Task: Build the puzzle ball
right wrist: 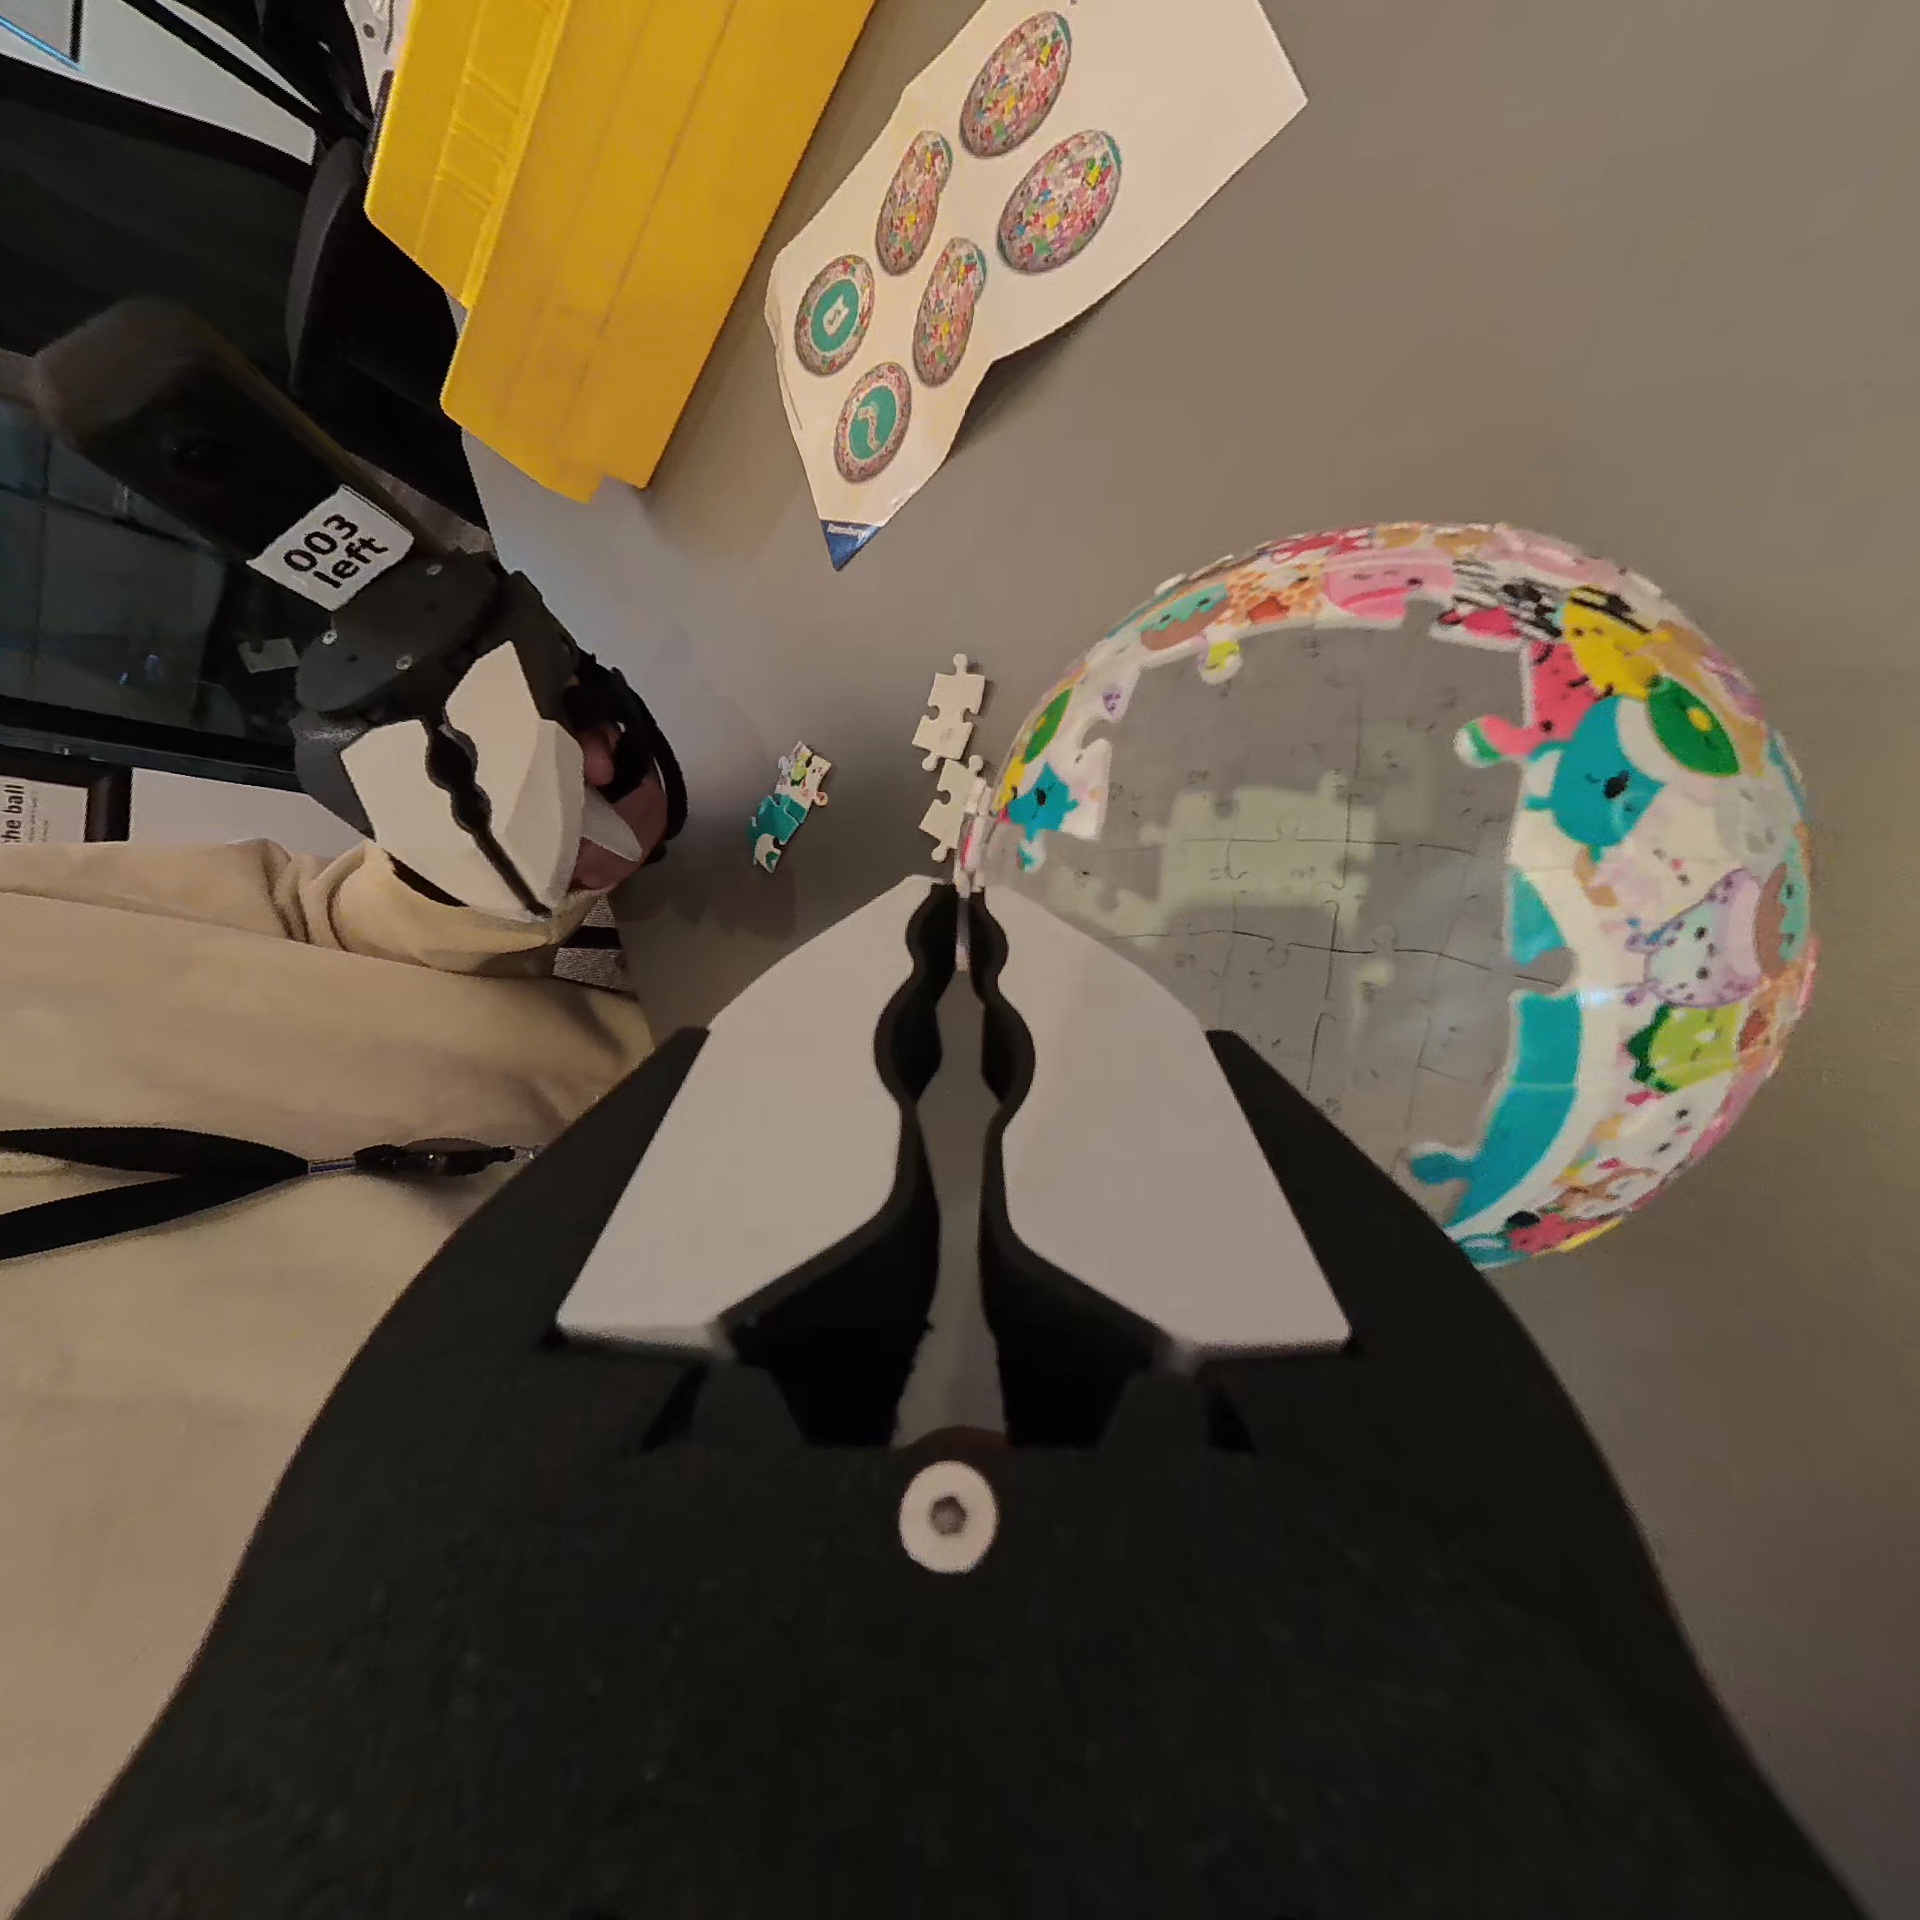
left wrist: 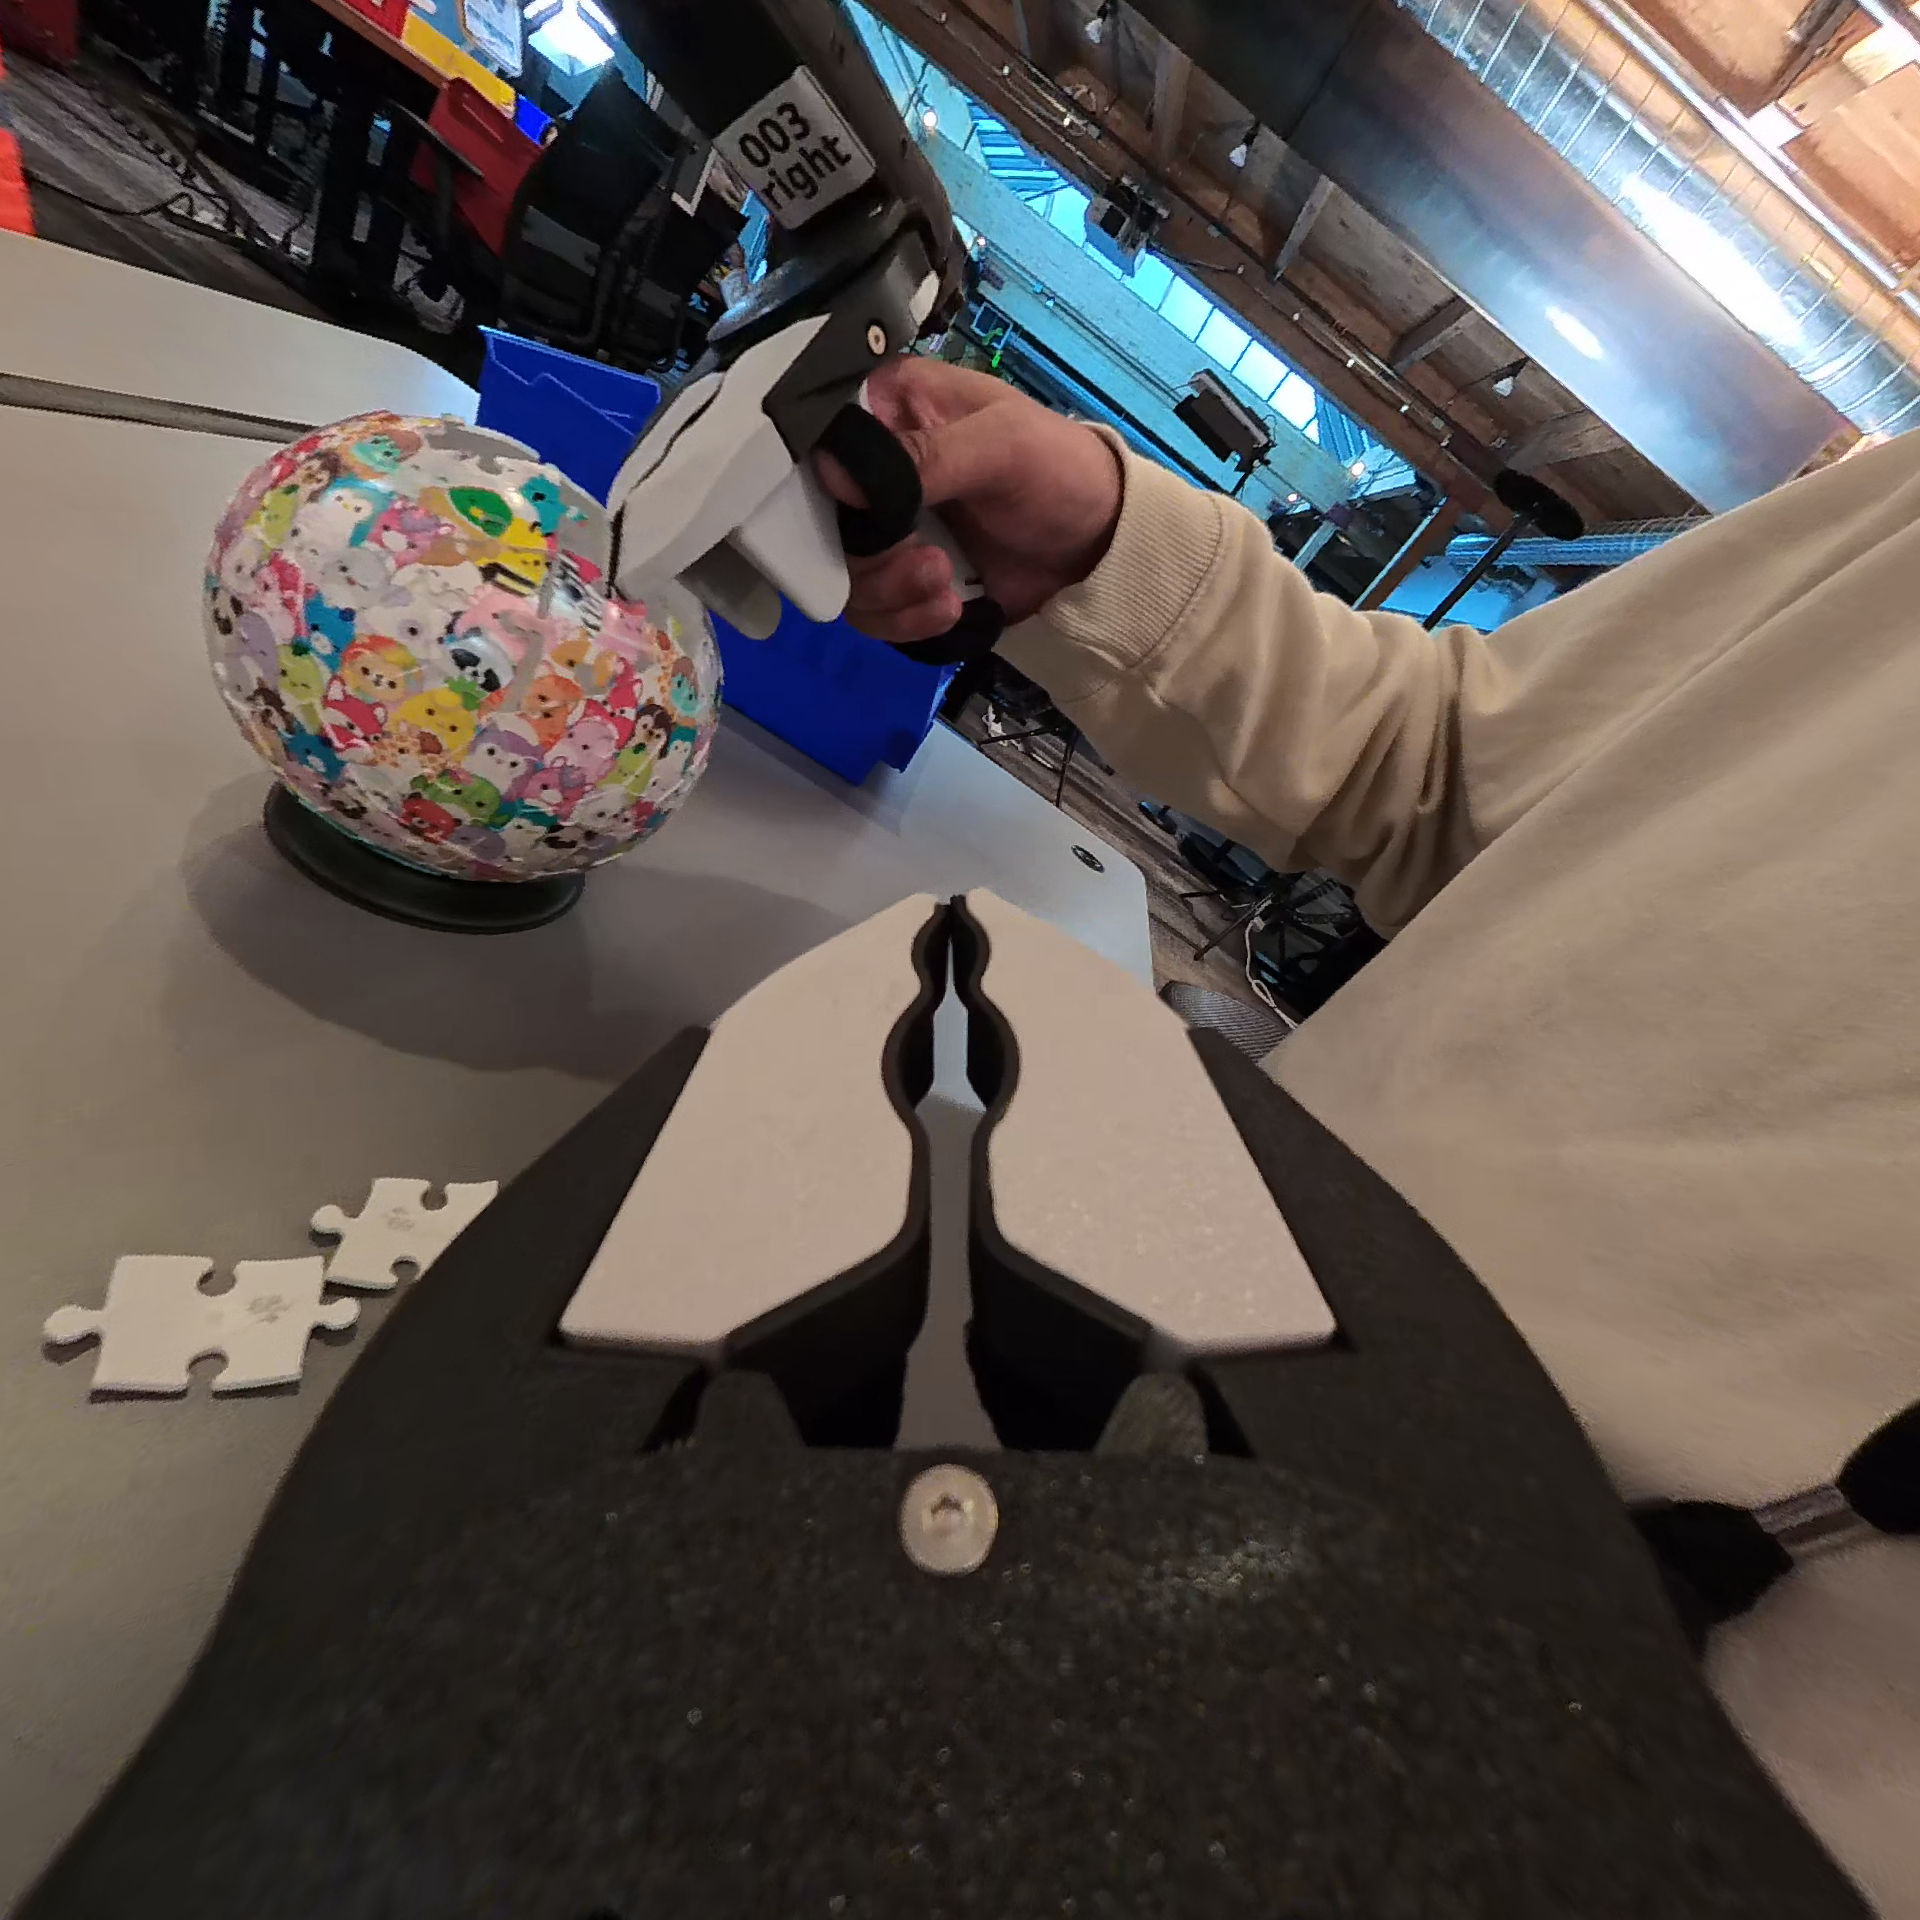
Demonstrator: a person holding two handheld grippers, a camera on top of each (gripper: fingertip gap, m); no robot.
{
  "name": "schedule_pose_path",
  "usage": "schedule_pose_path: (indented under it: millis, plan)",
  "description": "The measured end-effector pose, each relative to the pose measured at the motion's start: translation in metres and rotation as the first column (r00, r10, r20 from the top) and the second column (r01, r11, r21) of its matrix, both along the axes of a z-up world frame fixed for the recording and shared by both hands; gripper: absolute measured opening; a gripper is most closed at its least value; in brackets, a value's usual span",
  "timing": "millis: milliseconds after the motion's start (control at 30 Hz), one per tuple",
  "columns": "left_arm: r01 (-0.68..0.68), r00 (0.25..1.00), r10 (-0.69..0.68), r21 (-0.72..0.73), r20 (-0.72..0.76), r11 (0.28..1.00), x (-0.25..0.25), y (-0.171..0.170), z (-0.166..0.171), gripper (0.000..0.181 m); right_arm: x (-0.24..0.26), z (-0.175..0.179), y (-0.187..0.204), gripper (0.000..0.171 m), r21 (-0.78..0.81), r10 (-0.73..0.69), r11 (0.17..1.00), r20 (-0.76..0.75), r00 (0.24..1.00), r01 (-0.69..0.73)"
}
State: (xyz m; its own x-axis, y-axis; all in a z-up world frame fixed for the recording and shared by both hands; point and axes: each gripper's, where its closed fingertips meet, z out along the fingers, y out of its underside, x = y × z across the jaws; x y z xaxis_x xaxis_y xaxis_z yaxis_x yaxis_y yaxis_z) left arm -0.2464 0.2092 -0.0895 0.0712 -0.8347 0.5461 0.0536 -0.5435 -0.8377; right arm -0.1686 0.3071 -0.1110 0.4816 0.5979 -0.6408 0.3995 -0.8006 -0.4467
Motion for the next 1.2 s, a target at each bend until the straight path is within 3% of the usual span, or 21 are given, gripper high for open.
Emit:
schedule_pose_path:
  millis: [333,567,733,1200]
  plan:
    - [-0.163,0.983,0.162,-0.007,-0.089,0.987,0.02,0.045,-0.015,0.0,0.0,0.002,-0.001,0.002,-0.005,-0.025,1.0,-0.025,0.999,0.025]
    - [-0.238,0.942,0.253,0.093,-0.219,0.967,0.044,0.072,-0.035,0.018,-0.002,0.012,-0.001,0.002,-0.009,-0.033,0.999,-0.079,0.996,0.032]
    - [-0.288,0.913,0.333,0.203,-0.238,0.936,0.041,0.086,-0.026,0.021,-0.008,0.018,-0.003,0.002,-0.007,-0.03,1.0,-0.105,0.994,0.029]
    - [-0.221,0.899,0.331,0.356,-0.288,0.908,0.052,0.089,-0.018,0.021,-0.021,0.028,-0.013,0.002,-0.055,-0.028,0.998,-0.185,0.982,0.018]
